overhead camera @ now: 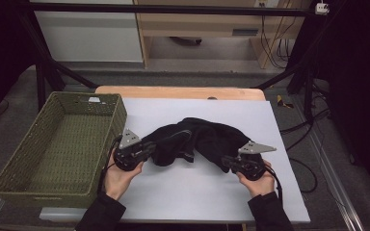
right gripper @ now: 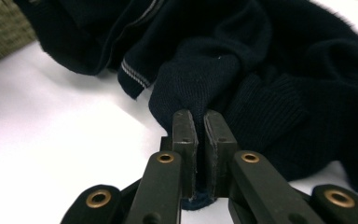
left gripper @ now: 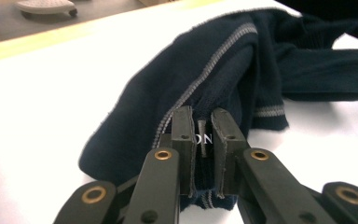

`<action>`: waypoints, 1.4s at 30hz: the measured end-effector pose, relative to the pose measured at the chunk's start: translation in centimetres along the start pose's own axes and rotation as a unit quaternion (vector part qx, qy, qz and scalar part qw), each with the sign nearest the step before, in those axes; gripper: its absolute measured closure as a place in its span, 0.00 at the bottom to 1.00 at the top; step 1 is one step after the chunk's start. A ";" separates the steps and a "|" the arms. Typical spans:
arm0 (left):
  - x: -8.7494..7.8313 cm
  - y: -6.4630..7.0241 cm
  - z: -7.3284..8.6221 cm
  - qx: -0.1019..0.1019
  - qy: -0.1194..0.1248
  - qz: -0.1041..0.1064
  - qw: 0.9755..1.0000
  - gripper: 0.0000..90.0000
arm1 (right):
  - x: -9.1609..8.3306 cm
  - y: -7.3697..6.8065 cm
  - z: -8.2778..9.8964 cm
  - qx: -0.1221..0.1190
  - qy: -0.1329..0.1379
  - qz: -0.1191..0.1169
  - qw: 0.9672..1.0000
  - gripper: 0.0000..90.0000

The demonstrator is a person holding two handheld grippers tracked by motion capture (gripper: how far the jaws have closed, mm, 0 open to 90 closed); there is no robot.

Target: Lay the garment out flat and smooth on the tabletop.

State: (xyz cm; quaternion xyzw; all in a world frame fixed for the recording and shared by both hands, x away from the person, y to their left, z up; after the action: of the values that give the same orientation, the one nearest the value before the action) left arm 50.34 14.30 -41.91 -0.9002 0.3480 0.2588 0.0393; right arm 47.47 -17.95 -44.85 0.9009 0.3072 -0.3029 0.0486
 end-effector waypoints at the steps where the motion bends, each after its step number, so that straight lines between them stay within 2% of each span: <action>1: 0.1 -0.2 -0.4 -0.003 0.004 -0.003 1.000 0.90 | -0.2 0.0 0.0 0.005 0.000 -0.006 1.000 0.94; 3: 0.4 -0.8 -1.4 -0.008 0.005 -0.011 1.000 0.90 | -0.1 -0.4 0.2 0.004 -0.007 -0.025 1.000 0.95; 5: 0.6 -1.4 -2.5 -0.012 0.008 -0.022 1.000 0.90 | 0.4 -1.1 0.4 -0.006 -0.019 -0.037 0.999 0.95; 10: 0.7 -2.9 -4.9 -0.031 0.018 -0.043 0.998 0.90 | 1.7 -3.8 0.8 -0.038 -0.040 -0.073 0.996 0.95; 12: 0.8 -3.4 -5.4 -0.035 0.016 -0.049 0.998 0.90 | 2.2 -5.0 0.9 -0.050 -0.047 -0.098 0.993 0.95; 14: 1.2 -3.9 -5.5 -0.037 0.012 -0.060 0.997 0.90 | 2.7 -6.3 1.2 -0.055 -0.059 -0.128 0.988 0.95; 17: 2.0 -4.4 -5.1 -0.046 -0.006 -0.062 0.997 0.90 | 3.6 -7.5 1.8 -0.072 -0.083 -0.140 0.984 0.95; 19: 2.3 -4.4 -4.6 -0.045 -0.012 -0.055 0.997 0.89 | 4.2 -7.5 2.1 -0.077 -0.093 -0.134 0.984 0.94; 22: 2.5 -3.9 -3.9 -0.045 -0.012 -0.039 0.998 0.85 | 4.3 -7.0 2.1 -0.061 -0.081 -0.132 0.986 0.84; 24: 2.4 -3.4 -3.8 -0.046 -0.007 -0.028 0.999 0.73 | 3.9 -6.6 1.6 -0.053 -0.054 -0.122 0.990 0.71; 26: 2.2 -2.6 -3.8 -0.040 0.002 -0.019 0.999 0.64 | 3.3 -5.9 1.0 -0.045 -0.031 -0.110 0.992 0.66; 28: 2.0 -1.5 -3.9 -0.033 0.011 -0.005 0.999 0.53 | 2.6 -4.8 0.5 -0.042 -0.007 -0.080 0.996 0.58; 30: 1.9 -0.2 -3.8 -0.019 0.014 0.008 1.000 0.44 | 2.2 -3.4 0.3 -0.044 0.005 -0.035 0.998 0.51; 33: 2.4 1.7 -3.5 0.008 0.009 0.025 1.000 0.31 | 2.0 -1.3 0.5 -0.047 0.011 0.027 0.999 0.41; 35: 3.1 2.8 -2.9 0.008 0.003 0.044 0.999 0.25 | 2.1 -0.4 0.8 -0.040 0.010 0.043 0.998 0.35; 36: 3.5 3.5 -2.6 0.007 -0.001 0.060 0.998 0.24 | 2.3 0.0 1.0 -0.041 0.008 0.047 0.998 0.34; 38: 4.5 4.3 -1.8 0.011 -0.013 0.074 0.997 0.24 | 2.6 0.3 1.3 -0.035 0.000 0.047 0.998 0.33; 40: 5.5 4.9 -1.0 0.022 -0.031 0.078 0.996 0.31 | 3.0 0.3 1.5 -0.032 -0.006 0.045 0.998 0.32; 42: 6.7 5.2 -0.2 0.024 -0.051 0.076 0.996 0.37 | 3.5 0.4 1.6 -0.037 -0.008 0.045 0.998 0.32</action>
State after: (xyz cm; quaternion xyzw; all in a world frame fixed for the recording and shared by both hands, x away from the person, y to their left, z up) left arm 51.22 6.25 -44.50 -0.8555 0.4192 0.2983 0.0587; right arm 49.07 -16.88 -48.14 0.9091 0.2767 -0.2956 0.0979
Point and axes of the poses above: each handheld gripper's, and its own axes: x roughly forward along the jaws, z roughly out of its underside, y roughly to its right, the point moved 5 cm from there along x, roughly forward along the jaws, and after that the axes turned 4 degrees about z, right-handed, at the moved point
